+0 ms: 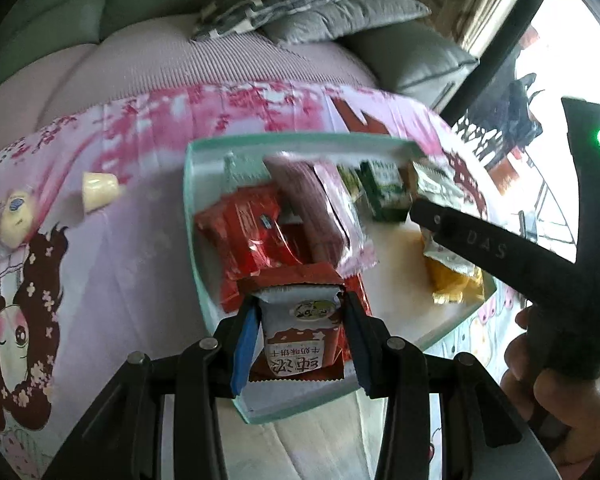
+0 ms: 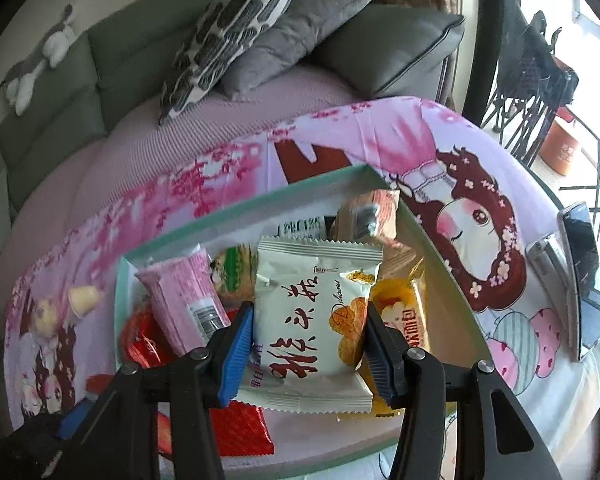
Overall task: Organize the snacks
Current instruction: 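Carry the biscuit box with the left tool while the right tool carries the white pack over the tray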
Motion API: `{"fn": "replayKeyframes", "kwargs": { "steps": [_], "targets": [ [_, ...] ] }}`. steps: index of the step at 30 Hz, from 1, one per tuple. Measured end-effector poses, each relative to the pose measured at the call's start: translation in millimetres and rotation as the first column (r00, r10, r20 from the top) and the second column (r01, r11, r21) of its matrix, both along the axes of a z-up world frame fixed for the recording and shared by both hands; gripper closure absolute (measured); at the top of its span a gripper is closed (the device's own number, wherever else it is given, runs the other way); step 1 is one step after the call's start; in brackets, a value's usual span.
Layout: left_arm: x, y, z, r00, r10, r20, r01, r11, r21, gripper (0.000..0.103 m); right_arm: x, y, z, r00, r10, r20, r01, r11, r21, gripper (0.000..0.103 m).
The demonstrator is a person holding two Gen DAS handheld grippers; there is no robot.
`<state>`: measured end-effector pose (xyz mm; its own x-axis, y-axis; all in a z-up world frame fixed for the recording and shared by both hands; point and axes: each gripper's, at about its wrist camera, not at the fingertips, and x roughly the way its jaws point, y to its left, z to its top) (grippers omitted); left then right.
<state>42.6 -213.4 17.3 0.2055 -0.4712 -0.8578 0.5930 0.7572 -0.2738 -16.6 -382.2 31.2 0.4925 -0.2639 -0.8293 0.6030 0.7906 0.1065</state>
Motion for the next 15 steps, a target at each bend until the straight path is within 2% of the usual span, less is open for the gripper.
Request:
{"fn": "replayKeyframes", "kwargs": {
  "steps": [5, 15],
  "targets": [
    [-4, -11, -13, 1.000, -0.025, -0.019, 0.025, 0.999, 0.038, 0.060, 4, -1, -10, 1.000, 0.007, -0.031, -0.006, 1.000, 0.013, 0.048],
    [-3, -11, -21, 0.999, -0.014, -0.030, 0.016, 0.998, 0.066, 0.060, 12, -1, -27, 0.997, 0.021, -0.079, -0.018, 0.999, 0.038, 0.048]
  ]
}}
